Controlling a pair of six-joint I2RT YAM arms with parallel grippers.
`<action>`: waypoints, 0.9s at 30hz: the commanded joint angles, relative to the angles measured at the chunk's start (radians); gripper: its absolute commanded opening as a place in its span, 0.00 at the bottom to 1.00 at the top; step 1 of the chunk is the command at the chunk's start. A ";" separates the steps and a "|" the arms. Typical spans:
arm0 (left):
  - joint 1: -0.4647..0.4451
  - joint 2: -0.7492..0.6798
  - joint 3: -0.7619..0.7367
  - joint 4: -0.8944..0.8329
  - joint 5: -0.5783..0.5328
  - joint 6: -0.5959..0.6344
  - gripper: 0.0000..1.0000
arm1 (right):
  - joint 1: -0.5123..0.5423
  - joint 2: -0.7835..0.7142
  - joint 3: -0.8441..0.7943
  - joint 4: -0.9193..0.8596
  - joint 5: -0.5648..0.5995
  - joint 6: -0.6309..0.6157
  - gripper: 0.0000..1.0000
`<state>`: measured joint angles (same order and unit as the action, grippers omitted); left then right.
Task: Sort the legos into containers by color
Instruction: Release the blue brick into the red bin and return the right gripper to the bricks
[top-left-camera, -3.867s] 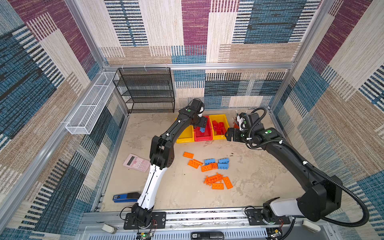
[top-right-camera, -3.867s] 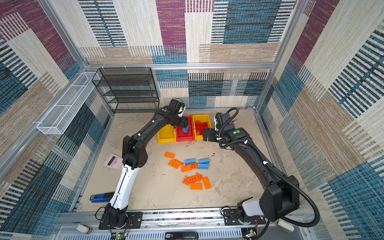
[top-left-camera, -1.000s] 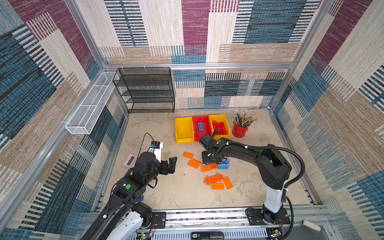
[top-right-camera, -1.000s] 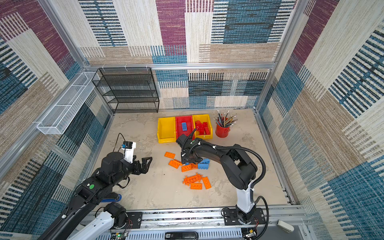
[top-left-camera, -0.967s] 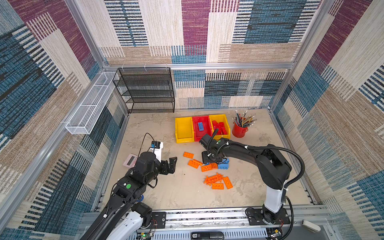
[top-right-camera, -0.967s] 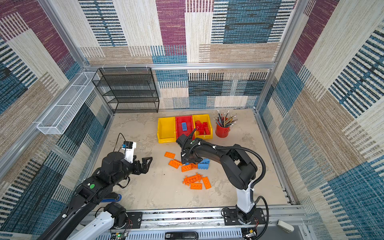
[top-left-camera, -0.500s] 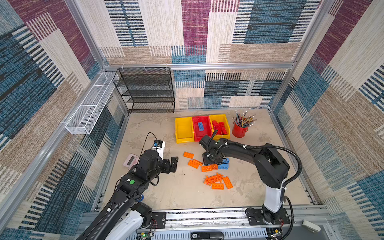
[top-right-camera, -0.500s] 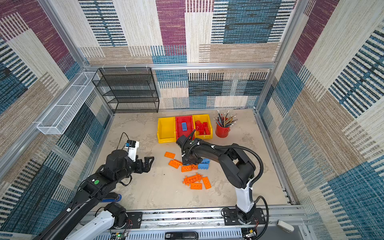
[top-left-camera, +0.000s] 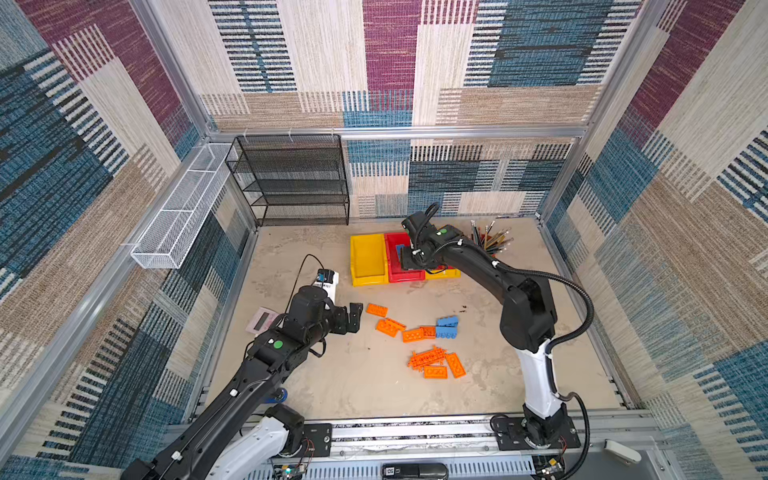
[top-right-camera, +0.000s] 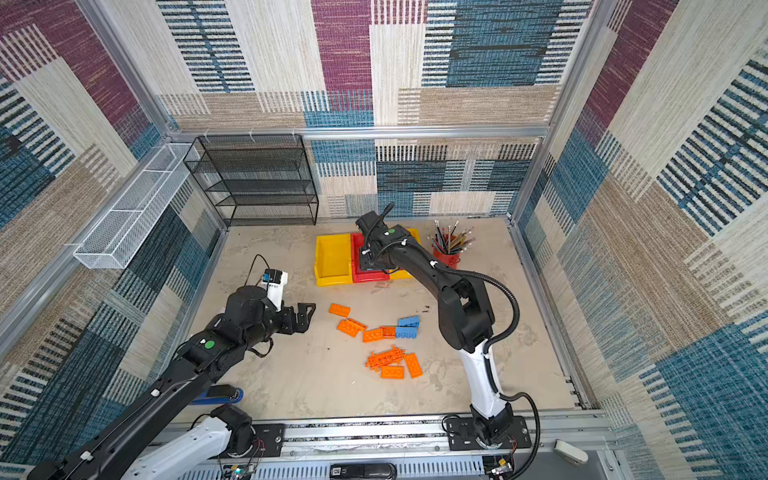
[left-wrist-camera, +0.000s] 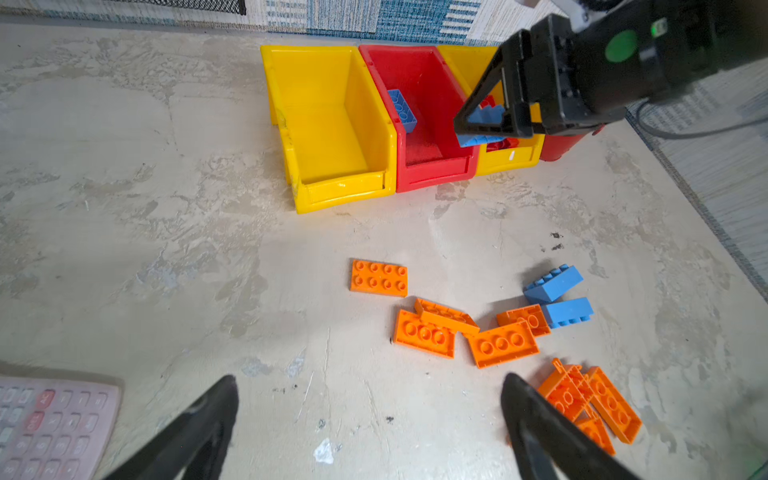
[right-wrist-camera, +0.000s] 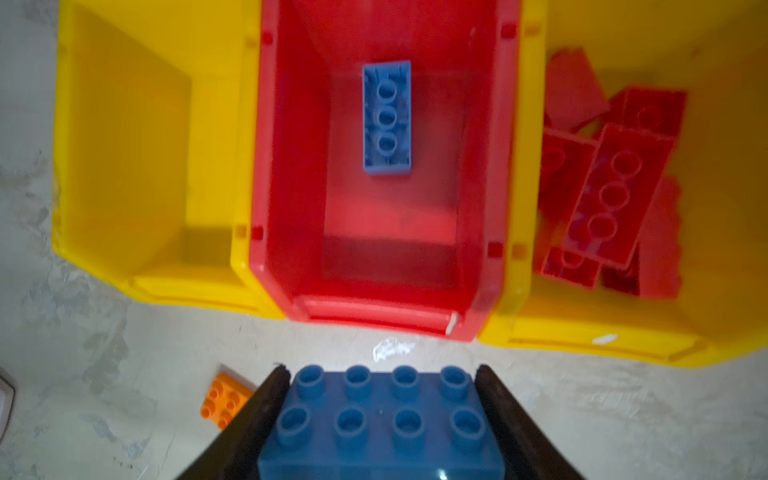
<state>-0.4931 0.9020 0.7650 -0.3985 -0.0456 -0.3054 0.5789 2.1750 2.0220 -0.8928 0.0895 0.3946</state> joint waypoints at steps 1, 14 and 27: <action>0.002 0.047 0.037 0.058 -0.004 0.056 0.99 | -0.020 0.081 0.139 -0.075 -0.001 -0.067 0.61; 0.013 0.290 0.215 0.093 0.037 0.155 0.99 | -0.076 0.314 0.558 -0.088 -0.132 -0.139 0.99; 0.013 0.238 0.162 0.101 0.125 0.108 0.99 | -0.076 -0.071 0.051 -0.011 0.006 -0.051 0.99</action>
<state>-0.4801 1.1595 0.9436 -0.3260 0.0219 -0.1761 0.5034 2.2009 2.2162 -0.9360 0.0418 0.2924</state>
